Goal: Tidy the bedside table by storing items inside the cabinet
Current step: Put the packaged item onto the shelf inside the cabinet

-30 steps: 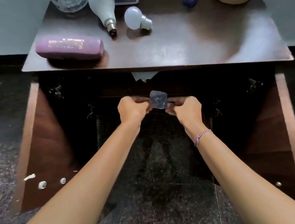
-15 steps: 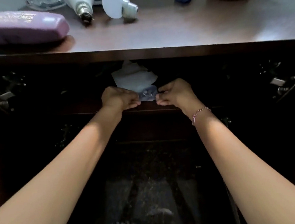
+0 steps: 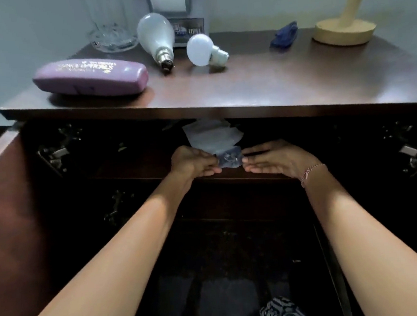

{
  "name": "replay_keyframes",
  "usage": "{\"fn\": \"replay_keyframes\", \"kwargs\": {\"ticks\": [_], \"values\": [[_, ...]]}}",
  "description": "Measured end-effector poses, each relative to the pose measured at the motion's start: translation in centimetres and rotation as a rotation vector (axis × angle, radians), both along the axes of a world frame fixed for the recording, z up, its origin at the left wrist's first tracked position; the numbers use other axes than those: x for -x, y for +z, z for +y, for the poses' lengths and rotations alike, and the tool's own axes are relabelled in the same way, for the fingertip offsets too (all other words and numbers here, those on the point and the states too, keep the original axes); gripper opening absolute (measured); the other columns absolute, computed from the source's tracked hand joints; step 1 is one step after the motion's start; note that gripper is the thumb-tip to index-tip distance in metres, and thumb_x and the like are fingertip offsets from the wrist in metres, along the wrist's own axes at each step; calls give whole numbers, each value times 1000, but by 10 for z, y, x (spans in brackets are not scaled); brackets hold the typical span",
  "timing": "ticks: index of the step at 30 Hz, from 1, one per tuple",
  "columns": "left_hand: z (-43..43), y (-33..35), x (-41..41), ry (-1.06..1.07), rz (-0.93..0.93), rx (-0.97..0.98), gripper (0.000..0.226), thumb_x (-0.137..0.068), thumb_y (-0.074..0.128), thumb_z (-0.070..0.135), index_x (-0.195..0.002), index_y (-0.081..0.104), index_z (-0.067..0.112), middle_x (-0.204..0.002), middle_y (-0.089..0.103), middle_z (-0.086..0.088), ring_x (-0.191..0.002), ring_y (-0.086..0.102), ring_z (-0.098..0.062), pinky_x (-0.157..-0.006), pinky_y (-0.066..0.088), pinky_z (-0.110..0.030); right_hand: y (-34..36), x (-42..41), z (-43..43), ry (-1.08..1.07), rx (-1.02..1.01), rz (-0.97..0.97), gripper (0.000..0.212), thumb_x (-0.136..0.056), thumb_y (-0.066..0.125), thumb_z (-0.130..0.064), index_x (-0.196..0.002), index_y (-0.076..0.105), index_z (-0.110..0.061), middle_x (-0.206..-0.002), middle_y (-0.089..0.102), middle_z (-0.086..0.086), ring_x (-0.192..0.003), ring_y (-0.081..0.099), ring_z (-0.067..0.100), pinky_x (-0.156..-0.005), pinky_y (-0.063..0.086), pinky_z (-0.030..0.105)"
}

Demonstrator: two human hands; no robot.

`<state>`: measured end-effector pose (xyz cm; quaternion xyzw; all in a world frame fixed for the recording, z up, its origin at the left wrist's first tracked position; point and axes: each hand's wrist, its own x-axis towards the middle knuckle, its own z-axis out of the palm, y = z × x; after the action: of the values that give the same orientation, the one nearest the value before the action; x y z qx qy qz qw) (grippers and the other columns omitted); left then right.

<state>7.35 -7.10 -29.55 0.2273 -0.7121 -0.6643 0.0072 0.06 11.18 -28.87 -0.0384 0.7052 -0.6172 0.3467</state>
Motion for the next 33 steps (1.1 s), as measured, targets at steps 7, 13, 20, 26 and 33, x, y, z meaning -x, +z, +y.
{"fn": "replay_keyframes", "kwargs": {"ticks": [7,13,20,26,33], "values": [[2,4,3,21,-67,-24,10,-79,69,-4,-72,62,0,-62,64,-11,-43,64,-8,-46,51,-12,-2,4,3,-6,3,-7,29,-75,75,-9,-103,66,-9,-76,75,9,-72,73,15,-57,54,14],[1,5,6,21,-109,-30,8,-80,69,-2,-75,63,2,-60,67,-5,-46,66,-7,-49,52,-12,0,3,0,-27,0,-36,25,-75,75,-8,-98,65,-11,-73,75,9,-69,73,15,-55,54,14],[0,6,9,7,-120,-51,8,-80,69,-1,-75,63,3,-58,68,-2,-46,66,-7,-46,50,-12,-2,-1,-5,-102,-60,8,24,-83,68,-6,-106,63,-3,-78,73,13,-59,71,11,-55,56,14],[4,7,9,43,-144,-39,7,-81,67,-2,-78,63,3,-69,66,-9,-42,63,-4,-50,52,-11,6,1,-9,-96,-98,-37,25,-81,70,-9,-104,62,-1,-92,70,19,-56,70,10,-54,56,14],[7,8,11,72,-167,-28,18,-82,66,-2,-99,64,-9,-84,66,-18,-41,62,-4,-48,51,-11,2,3,-16,-156,-119,-62,33,-85,65,-6,-113,58,10,-45,65,1,-43,65,5,-45,51,12]]}}
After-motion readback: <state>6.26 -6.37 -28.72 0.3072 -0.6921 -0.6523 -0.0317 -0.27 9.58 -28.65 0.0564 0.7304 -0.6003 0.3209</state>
